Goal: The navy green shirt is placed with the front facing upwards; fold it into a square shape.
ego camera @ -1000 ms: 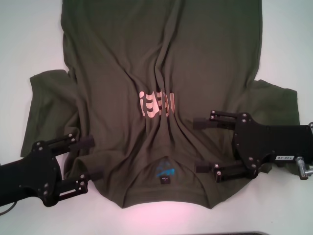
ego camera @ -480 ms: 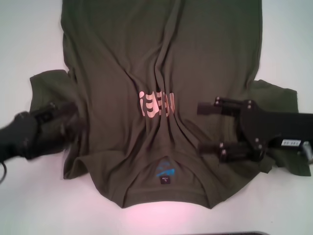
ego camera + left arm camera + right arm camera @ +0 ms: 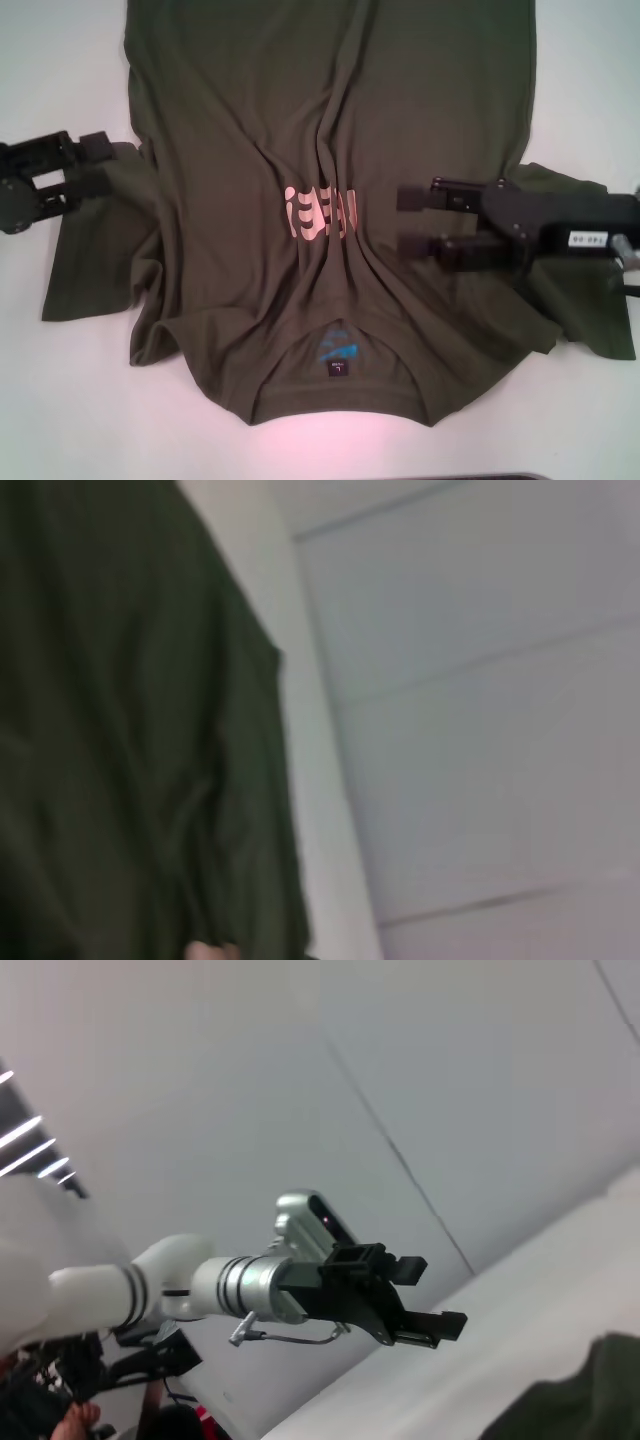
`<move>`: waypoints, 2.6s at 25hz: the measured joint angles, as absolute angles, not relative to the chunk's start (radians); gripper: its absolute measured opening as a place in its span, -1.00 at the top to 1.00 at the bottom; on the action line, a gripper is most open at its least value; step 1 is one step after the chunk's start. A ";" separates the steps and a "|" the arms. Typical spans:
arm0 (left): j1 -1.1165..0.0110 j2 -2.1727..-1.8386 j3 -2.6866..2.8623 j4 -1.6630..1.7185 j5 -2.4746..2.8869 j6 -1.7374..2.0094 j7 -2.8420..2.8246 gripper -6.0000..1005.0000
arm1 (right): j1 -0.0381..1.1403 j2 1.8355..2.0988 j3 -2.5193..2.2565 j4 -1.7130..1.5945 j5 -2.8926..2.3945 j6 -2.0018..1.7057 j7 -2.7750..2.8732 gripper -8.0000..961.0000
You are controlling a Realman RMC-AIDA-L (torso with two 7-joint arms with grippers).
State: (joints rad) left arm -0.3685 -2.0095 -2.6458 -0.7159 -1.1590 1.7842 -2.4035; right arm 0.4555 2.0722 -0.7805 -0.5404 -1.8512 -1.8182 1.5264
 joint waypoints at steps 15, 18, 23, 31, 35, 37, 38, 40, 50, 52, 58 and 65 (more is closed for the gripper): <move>-0.429 -1.973 -2.638 -0.702 -0.973 1.508 -2.553 -0.34 | 0.498 2.066 -0.766 -0.555 -1.873 -1.746 1.810 -0.90; -0.428 -1.974 -2.637 -0.696 -0.940 1.493 -2.561 -0.34 | 0.497 2.064 -0.766 -0.555 -1.877 -1.735 1.818 -0.90; -0.422 -1.979 -2.637 -0.691 -0.929 1.461 -2.579 -0.34 | 0.493 2.059 -0.765 -0.555 -1.878 -1.725 1.831 -0.90; -0.423 -1.981 -2.637 -0.684 -0.921 1.419 -2.618 -0.34 | 0.492 2.058 -0.765 -0.555 -1.879 -1.719 1.833 -0.90; -0.429 -1.981 -2.637 -0.673 -0.884 1.389 -2.661 -0.34 | 0.489 2.058 -0.765 -0.555 -1.879 -1.713 1.833 -0.90; -0.430 -1.981 -2.637 -0.667 -0.876 1.380 -2.669 -0.34 | 0.488 2.058 -0.765 -0.555 -1.879 -1.712 1.833 -0.90; -0.430 -1.981 -2.637 -0.666 -0.875 1.378 -2.670 -0.34 | 0.488 2.058 -0.765 -0.555 -1.879 -1.712 1.833 -0.90; -0.430 -1.981 -2.637 -0.665 -0.875 1.375 -2.670 -0.34 | 0.488 2.058 -0.765 -0.555 -1.879 -1.712 1.833 -0.90; -0.431 -1.982 -2.637 -0.664 -0.875 1.350 -2.671 -0.34 | 0.490 2.058 -0.765 -0.555 -1.878 -1.712 1.833 -0.90; -0.432 -1.982 -2.637 -0.660 -0.875 1.347 -2.671 -0.34 | 0.490 2.058 -0.765 -0.555 -1.878 -1.712 1.833 -0.90; -0.436 -1.982 -2.636 -0.645 -0.875 1.339 -2.671 -0.34 | 0.489 2.058 -0.765 -0.555 -1.878 -1.712 1.833 -0.90; -0.447 -1.982 -2.633 -0.637 -0.862 1.334 -2.670 -0.34 | 0.488 2.055 -0.765 -0.555 -1.879 -1.712 1.833 -0.90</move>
